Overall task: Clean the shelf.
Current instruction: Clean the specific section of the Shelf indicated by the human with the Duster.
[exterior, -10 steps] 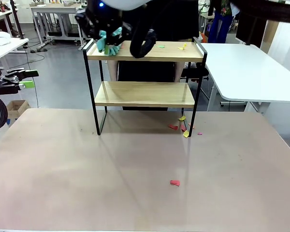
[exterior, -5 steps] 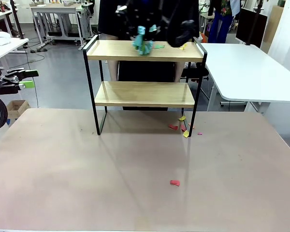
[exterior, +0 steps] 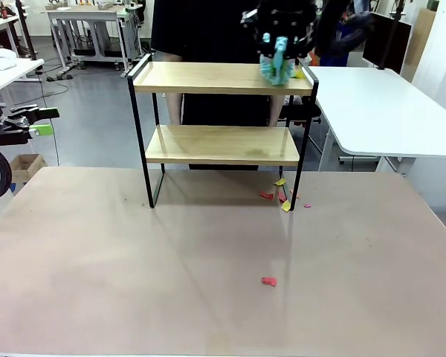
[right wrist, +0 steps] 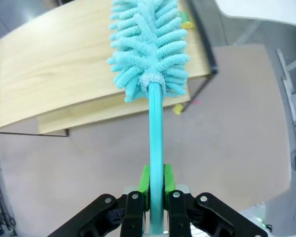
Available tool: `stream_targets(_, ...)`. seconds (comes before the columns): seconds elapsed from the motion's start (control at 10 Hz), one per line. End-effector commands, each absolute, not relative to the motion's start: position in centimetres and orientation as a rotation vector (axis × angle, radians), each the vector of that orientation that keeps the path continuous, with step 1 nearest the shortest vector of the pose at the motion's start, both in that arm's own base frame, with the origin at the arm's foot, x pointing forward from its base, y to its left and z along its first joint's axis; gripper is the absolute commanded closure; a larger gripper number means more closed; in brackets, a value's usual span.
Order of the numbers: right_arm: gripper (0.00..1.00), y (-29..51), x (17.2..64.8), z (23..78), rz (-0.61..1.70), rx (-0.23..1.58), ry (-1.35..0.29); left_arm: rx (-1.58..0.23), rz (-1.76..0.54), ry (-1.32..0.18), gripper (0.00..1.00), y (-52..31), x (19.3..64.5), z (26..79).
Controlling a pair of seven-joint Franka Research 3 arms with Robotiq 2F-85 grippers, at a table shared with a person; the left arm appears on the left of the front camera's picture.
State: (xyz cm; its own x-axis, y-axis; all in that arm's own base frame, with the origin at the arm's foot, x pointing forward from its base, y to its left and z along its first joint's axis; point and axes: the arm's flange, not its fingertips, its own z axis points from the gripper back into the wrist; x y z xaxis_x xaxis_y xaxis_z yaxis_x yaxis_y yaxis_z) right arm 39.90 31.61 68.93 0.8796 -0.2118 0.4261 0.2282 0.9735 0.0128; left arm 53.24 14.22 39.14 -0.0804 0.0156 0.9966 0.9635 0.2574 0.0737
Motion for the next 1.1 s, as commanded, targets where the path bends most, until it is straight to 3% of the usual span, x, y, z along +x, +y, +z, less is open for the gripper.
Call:
stream_targets(0.0, 0.87, 28.4, 39.7, 68.8, -0.209, -0.131, -0.439, -0.990, -1.070, -1.402, 0.00, 14.2, 53.1, 39.4)
stream_targets(0.3, 0.87, 25.9, 37.7, 70.2, -0.204, -0.269, -0.554, -0.990, -1.070, -1.402, 0.00, 14.2, 53.1, 39.4)
stream_targets(0.7, 0.87, 28.3, 34.6, 73.1, -0.121, -0.066, -0.630, -0.990, -1.070, -1.402, 0.00, 14.2, 53.1, 39.4)
stream_targets(0.8, 0.87, 28.0, 35.2, 73.6, -0.172, -0.170, -0.611, -0.990, -1.070, -1.402, 0.00, 14.2, 53.1, 39.4)
stream_targets(1.0, 0.87, 28.0, 35.2, 73.6, -0.172, -0.170, -0.611, -0.990, -1.070, -1.402, 0.00, 14.2, 53.1, 39.4)
